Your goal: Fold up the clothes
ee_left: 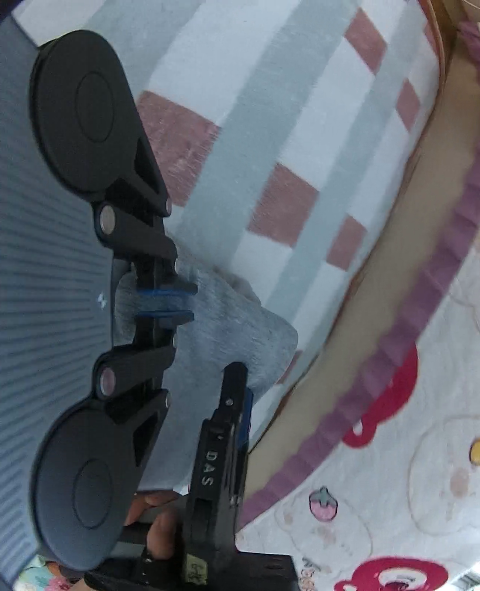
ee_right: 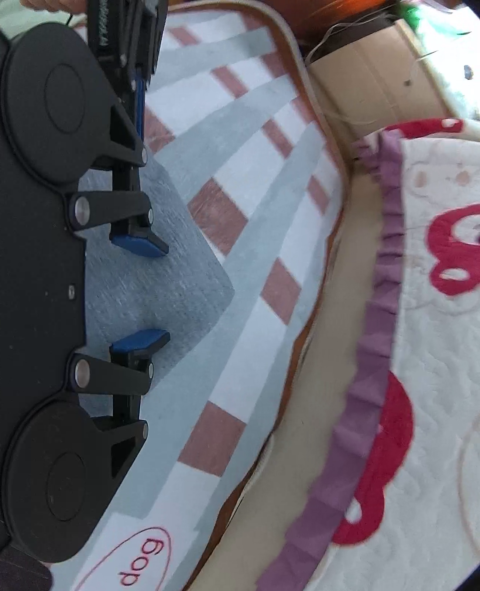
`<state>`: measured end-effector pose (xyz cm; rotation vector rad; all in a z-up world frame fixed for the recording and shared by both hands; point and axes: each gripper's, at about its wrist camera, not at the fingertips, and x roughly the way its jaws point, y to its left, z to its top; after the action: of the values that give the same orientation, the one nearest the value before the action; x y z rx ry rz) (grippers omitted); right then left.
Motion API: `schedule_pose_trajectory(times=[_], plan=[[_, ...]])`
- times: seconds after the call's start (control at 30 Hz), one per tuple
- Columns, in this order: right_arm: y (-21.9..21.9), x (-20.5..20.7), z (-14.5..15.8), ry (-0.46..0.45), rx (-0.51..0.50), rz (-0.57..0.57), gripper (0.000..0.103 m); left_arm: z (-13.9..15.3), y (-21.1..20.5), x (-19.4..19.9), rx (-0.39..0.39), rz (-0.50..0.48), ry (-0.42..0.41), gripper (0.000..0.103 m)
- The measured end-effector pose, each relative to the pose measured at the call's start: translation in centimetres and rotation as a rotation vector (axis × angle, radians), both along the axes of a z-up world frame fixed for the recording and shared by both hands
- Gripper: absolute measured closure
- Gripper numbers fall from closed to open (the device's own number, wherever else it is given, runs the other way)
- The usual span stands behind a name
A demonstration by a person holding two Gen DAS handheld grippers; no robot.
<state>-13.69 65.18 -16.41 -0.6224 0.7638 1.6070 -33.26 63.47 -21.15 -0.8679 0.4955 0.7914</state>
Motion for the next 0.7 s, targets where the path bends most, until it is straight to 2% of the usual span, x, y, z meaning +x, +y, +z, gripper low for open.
schedule_pose_trajectory(times=[0.13,0.3,0.4,0.47,0.6,0.7], plan=[[2.1,-0.8,-0.5,-0.015,-0.062,-0.008,0.049,-0.4,0.3,0.2,-0.003,-0.001,0.023,0.095],[1.9,-0.8,-0.2,-0.024,-0.056,-0.009,0.049,-0.9,0.6,-0.1,-0.033,-0.004,0.011,0.095],[-1.9,-0.9,1.4,0.015,0.021,-0.039,0.049,-0.8,0.6,-0.1,-0.039,-0.007,0.011,0.095],[-5.0,-1.2,1.4,0.059,0.035,-0.011,0.049,-0.6,0.5,0.0,-0.036,-0.007,0.021,0.095],[-9.9,-2.7,0.0,-0.056,0.042,0.053,0.049,-0.5,0.4,0.1,-0.037,-0.011,0.028,0.095],[-11.9,-2.7,0.1,-0.079,0.046,0.068,0.049,-0.4,0.4,0.0,-0.041,-0.014,0.027,0.095]])
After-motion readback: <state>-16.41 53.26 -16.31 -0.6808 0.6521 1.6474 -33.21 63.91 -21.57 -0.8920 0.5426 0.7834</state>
